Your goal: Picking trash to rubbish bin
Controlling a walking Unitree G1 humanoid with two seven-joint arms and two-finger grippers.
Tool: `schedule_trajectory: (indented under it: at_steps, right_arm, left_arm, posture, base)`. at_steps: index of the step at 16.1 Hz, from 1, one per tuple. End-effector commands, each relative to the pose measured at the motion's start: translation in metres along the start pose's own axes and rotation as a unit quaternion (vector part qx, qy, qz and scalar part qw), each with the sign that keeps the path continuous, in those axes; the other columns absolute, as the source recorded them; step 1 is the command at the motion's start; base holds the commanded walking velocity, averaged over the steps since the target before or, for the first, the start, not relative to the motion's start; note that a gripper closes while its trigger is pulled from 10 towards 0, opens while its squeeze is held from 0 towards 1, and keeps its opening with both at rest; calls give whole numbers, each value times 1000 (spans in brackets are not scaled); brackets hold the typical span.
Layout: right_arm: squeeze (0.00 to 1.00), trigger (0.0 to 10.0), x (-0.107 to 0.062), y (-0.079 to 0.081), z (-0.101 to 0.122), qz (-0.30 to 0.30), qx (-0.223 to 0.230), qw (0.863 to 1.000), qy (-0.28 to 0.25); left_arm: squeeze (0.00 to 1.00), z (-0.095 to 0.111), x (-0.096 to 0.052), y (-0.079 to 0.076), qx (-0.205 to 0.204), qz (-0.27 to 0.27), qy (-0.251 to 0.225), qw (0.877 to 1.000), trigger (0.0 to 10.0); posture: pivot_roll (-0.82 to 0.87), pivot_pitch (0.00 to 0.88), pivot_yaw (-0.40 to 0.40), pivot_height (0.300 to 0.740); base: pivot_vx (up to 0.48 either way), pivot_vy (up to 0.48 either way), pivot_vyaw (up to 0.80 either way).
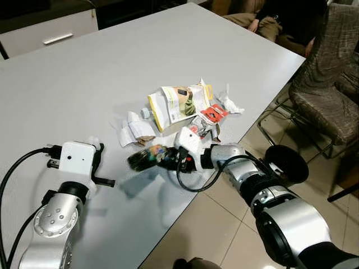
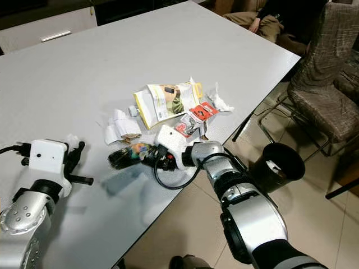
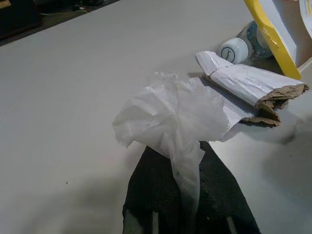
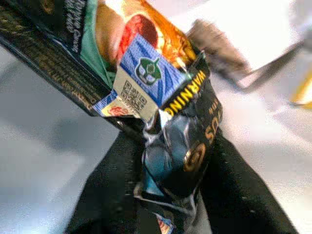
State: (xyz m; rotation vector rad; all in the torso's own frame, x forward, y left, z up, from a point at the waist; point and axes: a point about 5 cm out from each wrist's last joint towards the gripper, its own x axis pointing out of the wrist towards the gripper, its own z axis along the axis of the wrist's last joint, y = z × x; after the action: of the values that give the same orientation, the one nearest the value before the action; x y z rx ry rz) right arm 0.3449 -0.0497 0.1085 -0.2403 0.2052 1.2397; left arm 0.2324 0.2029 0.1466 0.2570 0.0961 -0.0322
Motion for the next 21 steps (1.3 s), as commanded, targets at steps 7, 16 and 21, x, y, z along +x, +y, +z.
schedule_trajectory:
  at_steps: [7,16,21]
  right_arm:
    - [0,0,-48,-3,12,-120,58,975,-176]
    - [0,1843,-96,73,21,-271,114,939,-177]
    - [0,10000,-126,56,2,-450,154,872,-118]
  left_arm:
    - [0,-6,6,-27,-74,-14,8,997,10000]
    - [0,11,24,-59,-69,-88,-21,994,10000]
    - [0,5,23,-60,-51,-81,-15,995,10000]
  posture:
    - [-25,35,-161,740]
    - [-109,17,-95,740]
    - [-115,15,-91,740]
  base:
    - [0,0,0]
    - [0,0,0]
    - [0,0,0]
